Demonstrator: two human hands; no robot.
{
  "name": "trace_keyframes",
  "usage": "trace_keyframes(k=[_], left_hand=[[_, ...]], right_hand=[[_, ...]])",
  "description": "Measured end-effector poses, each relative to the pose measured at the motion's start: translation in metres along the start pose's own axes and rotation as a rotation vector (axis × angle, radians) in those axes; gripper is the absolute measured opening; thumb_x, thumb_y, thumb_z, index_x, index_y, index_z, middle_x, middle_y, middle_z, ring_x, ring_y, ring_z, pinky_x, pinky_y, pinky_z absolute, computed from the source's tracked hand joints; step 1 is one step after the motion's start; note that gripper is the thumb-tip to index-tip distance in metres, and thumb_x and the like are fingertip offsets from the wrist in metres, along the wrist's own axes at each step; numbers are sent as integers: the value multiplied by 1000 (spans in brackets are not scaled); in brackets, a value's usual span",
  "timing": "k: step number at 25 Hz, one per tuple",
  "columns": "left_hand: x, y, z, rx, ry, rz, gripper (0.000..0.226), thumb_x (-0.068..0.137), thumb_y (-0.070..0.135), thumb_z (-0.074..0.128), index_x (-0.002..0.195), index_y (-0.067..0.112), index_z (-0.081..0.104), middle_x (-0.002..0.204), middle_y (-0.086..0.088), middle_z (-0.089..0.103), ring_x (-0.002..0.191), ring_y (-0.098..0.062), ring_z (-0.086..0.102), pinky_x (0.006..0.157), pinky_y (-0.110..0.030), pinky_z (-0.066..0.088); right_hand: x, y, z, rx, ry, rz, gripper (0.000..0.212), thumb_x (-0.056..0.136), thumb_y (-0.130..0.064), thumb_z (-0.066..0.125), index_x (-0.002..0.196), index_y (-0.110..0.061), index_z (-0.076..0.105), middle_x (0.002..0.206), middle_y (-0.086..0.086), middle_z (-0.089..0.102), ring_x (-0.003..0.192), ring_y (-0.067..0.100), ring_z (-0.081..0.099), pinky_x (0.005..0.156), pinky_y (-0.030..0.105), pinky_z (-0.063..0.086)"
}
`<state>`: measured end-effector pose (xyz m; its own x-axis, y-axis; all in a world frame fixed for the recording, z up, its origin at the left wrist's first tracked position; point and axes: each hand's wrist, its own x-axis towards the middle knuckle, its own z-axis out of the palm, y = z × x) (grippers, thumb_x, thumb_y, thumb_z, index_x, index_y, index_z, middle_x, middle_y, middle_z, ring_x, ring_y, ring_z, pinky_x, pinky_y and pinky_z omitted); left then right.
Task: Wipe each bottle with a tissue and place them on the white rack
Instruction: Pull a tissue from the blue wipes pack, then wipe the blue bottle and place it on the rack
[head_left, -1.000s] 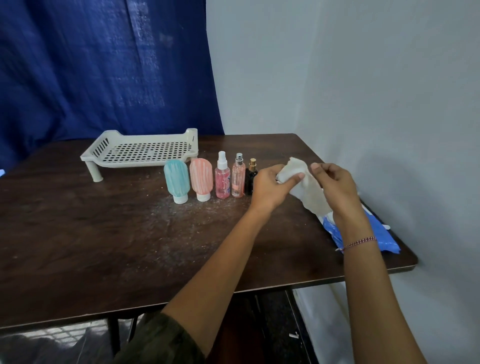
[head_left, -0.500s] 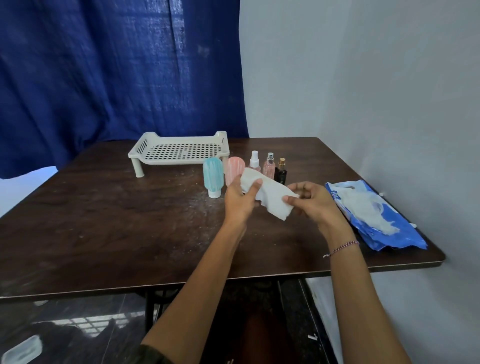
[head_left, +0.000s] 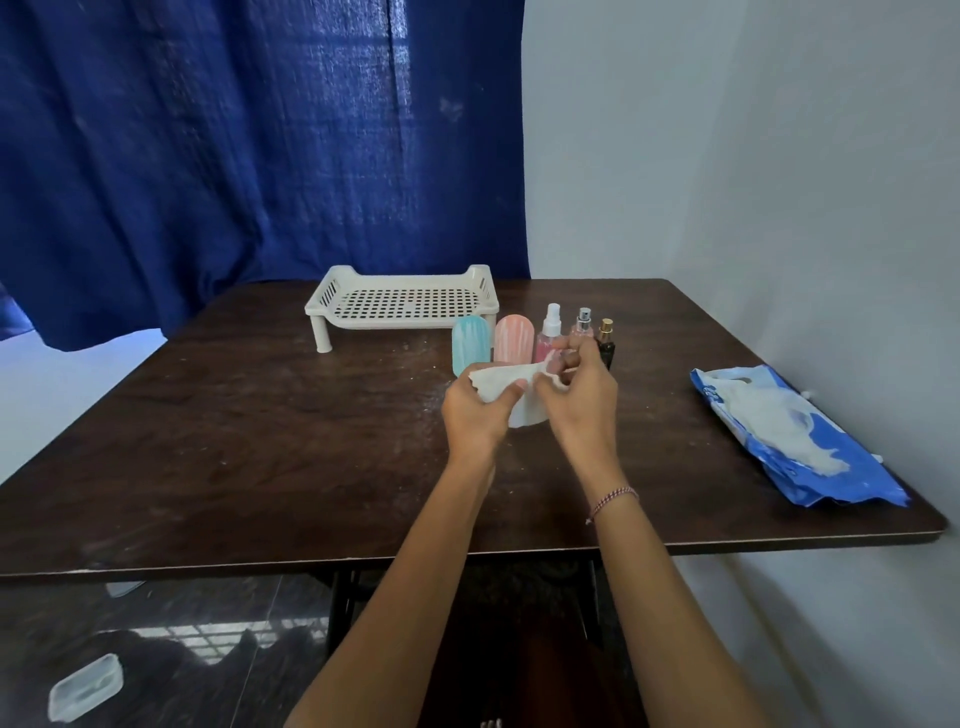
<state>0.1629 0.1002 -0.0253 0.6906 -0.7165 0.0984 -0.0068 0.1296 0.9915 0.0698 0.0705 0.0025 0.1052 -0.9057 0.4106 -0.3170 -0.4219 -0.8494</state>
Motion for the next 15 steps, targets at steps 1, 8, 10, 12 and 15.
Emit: trace_keyframes(k=[1,8,10,12,15], left_hand=[[1,0,-2,-6,7,5,33,77,13,77,107,8,64,103,-8,69,97,-21,66,83,-34,56],[8,3,-14,-158,52,-96,33,84,9,68,116,2,62,109,-14,68,97,-25,67,83,-33,55],[9,3,-16,-199,44,-155,34,87,10,65,120,2,60,113,-15,67,101,-25,65,88,-37,54],[8,6,-16,-231,17,-176,33,91,10,60,122,2,58,114,-14,66,101,-24,66,87,-37,55],[7,10,-16,-231,-7,-146,29,95,12,54,122,4,57,107,-9,66,91,-16,66,78,-29,56]], right_hand=[[-2,-2,5,12,-33,-31,33,83,-10,66,109,-21,50,93,-8,53,83,5,54,65,11,45],[-8,4,19,107,-144,-63,10,92,-21,55,102,-24,54,91,-12,61,86,1,58,67,10,45],[-5,7,21,108,-89,-70,22,87,-16,62,107,-22,53,91,-12,58,86,4,57,68,10,47],[1,11,25,101,-50,-46,43,79,-21,72,116,-15,51,102,-6,54,89,6,55,75,13,49],[6,19,32,104,-192,44,56,77,-36,73,123,-10,55,112,0,61,94,9,59,77,21,53]])
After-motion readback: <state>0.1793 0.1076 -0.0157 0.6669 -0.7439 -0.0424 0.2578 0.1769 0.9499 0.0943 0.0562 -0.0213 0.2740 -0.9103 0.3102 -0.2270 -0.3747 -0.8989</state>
